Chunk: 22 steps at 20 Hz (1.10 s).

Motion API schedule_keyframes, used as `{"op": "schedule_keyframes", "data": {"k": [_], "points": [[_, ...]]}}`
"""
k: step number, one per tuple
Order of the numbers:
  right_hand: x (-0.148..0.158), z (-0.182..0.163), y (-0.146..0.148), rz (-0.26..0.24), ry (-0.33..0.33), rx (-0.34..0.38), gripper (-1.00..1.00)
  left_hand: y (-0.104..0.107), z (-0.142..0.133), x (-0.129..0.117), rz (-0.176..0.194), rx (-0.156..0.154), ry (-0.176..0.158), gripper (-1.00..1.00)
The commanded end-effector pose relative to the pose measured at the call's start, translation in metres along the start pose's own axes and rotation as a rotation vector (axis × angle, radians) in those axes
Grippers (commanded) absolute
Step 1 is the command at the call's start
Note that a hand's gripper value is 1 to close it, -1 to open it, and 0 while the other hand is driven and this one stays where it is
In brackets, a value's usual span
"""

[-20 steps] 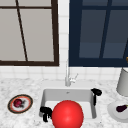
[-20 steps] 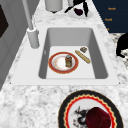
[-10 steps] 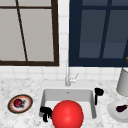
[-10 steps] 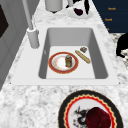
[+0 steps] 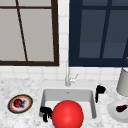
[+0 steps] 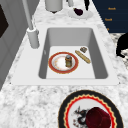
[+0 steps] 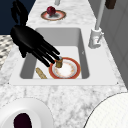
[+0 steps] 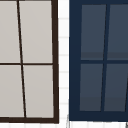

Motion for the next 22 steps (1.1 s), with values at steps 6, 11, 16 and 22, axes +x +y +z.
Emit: {"op": "schedule_keyframes", "data": {"k": [6, 11, 16, 22], "points": [[-0.009, 0.008, -0.004, -0.015, 0.031, -0.035, -1.00, 0.000, 0.000, 0.000, 0.000, 0.000, 0.000, 0.00], [-0.027, 0.021, -0.004, -0.161, -0.045, -0.015, -1.00, 0.000, 0.000, 0.000, 0.000, 0.000, 0.000, 0.00], [-0.044, 0.029, -0.003, -0.212, -0.063, 0.003, -1.00, 0.000, 0.000, 0.000, 0.000, 0.000, 0.000, 0.00], [-0.060, 0.048, -0.003, -0.288, -0.068, 0.045, -1.00, 0.000, 0.000, 0.000, 0.000, 0.000, 0.000, 0.00]]}}
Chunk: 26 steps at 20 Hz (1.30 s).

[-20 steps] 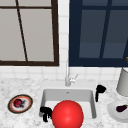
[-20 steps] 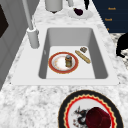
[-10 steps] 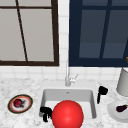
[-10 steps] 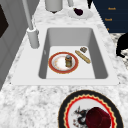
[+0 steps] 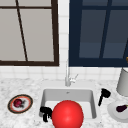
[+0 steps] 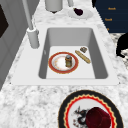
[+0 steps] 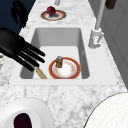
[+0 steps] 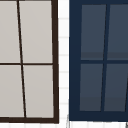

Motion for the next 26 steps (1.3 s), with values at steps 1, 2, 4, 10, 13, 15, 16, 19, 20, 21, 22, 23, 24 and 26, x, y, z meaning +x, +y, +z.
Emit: {"op": "schedule_keyframes", "data": {"k": [1, 2, 4, 10, 13, 15, 16, 19, 20, 21, 22, 23, 24, 26], "points": [[-0.008, 0.014, -0.002, -0.125, -0.022, 0.024, -1.00, 0.000, 0.000, 0.000, 0.000, 0.000, 0.000, 0.00], [-0.012, 0.018, -0.007, -0.131, -0.030, 0.035, -1.00, 0.000, 0.000, 0.000, 0.000, 0.000, 0.000, 0.00], [-0.020, 0.026, -0.016, -0.141, -0.038, 0.050, -1.00, 0.000, 0.000, 0.000, 0.000, 0.000, 0.000, 0.00], [-0.030, 0.046, -0.043, -0.208, -0.039, 0.052, -1.00, 0.000, 0.000, 0.000, 0.000, 0.000, 0.000, 0.00], [-0.035, 0.052, -0.055, -0.223, -0.040, 0.045, -1.00, 0.000, 0.000, 0.000, 0.000, 0.000, 0.000, 0.00], [-0.032, 0.055, -0.061, -0.238, -0.022, 0.034, -1.00, 0.000, 0.000, 0.000, 0.000, 0.000, 0.000, 0.00], [-0.030, 0.056, -0.063, -0.248, -0.008, 0.019, -1.00, 0.000, 0.000, 0.000, 0.000, 0.000, 0.000, 0.00], [-0.029, 0.059, -0.069, -0.271, 0.020, -0.034, -1.00, 0.000, 0.000, 0.000, 0.000, 0.000, 0.000, 0.00], [-0.029, 0.060, -0.071, -0.279, 0.028, -0.048, -1.00, 0.000, 0.000, 0.000, 0.000, 0.000, 0.000, 0.00], [-0.028, 0.061, -0.073, -0.286, 0.036, -0.063, -1.00, 0.000, 0.000, 0.000, 0.000, 0.000, 0.000, 0.00], [-0.027, 0.062, -0.075, -0.287, 0.053, -0.080, -1.00, 0.000, 0.000, 0.000, 0.000, 0.000, 0.000, 0.00], [-0.027, 0.063, -0.077, -0.296, 0.059, -0.093, -1.00, 0.000, 0.000, 0.000, 0.000, 0.000, 0.000, 0.00], [-0.026, 0.064, -0.080, -0.306, 0.067, -0.108, -1.00, 0.000, 0.000, 0.000, 0.000, 0.000, 0.000, 0.00], [-0.024, 0.066, -0.084, -0.326, 0.083, -0.136, -1.00, 0.000, 0.000, 0.000, 0.000, 0.000, 0.000, 0.00]]}}
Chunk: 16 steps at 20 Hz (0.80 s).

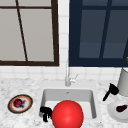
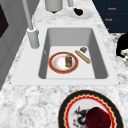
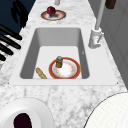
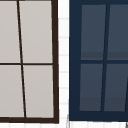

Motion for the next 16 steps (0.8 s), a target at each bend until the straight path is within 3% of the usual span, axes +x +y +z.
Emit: {"op": "schedule_keyframes", "data": {"k": [1, 8, 14, 16], "points": [[0.005, 0.003, -0.008, -0.109, 0.051, -0.070, -1.00, 0.000, 0.000, 0.000, 0.000, 0.000, 0.000, 0.00], [0.013, 0.009, -0.023, -0.194, 0.100, -0.160, -1.00, 0.000, 0.000, 0.000, 0.000, 0.000, 0.000, 0.00], [0.013, 0.022, -0.031, -0.296, 0.141, -0.159, -1.00, 0.000, 0.000, 0.000, 0.000, 0.000, 0.000, 0.00], [0.011, 0.031, -0.037, -0.309, 0.145, -0.134, -1.00, 0.000, 0.000, 0.000, 0.000, 0.000, 0.000, 0.00]]}}
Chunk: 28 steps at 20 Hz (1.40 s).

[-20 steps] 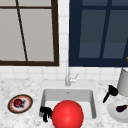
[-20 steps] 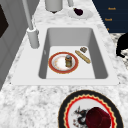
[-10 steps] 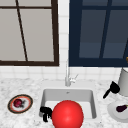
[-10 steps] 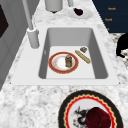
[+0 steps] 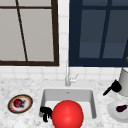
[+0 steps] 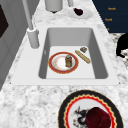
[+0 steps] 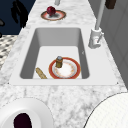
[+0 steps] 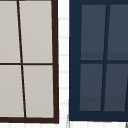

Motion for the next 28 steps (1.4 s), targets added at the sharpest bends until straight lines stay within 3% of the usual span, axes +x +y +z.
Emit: {"op": "schedule_keyframes", "data": {"k": [1, 10, 19, 24, 25, 28], "points": [[-0.005, 0.011, -0.010, -0.117, 0.042, 0.034, -1.00, 0.000, 0.000, 0.000, 0.000, 0.000, 0.000, 0.00], [-0.020, 0.040, -0.031, -0.254, 0.049, 0.125, -1.00, 0.000, 0.000, 0.000, 0.000, 0.000, 0.000, 0.00], [-0.031, 0.058, -0.040, -0.380, 0.046, 0.160, -1.00, 0.000, 0.000, 0.000, 0.000, 0.000, 0.000, 0.00], [-0.036, 0.065, -0.056, -0.394, 0.042, 0.184, -1.00, 0.000, 0.000, 0.000, 0.000, 0.000, 0.000, 0.00], [-0.039, 0.071, -0.048, -0.305, 0.057, 0.165, -1.00, 0.000, 0.000, 0.000, 0.000, 0.000, 0.000, 0.00], [-0.037, 0.065, -0.051, -0.292, 0.058, 0.176, -1.00, 0.000, 0.000, 0.000, 0.000, 0.000, 0.000, 0.00]]}}
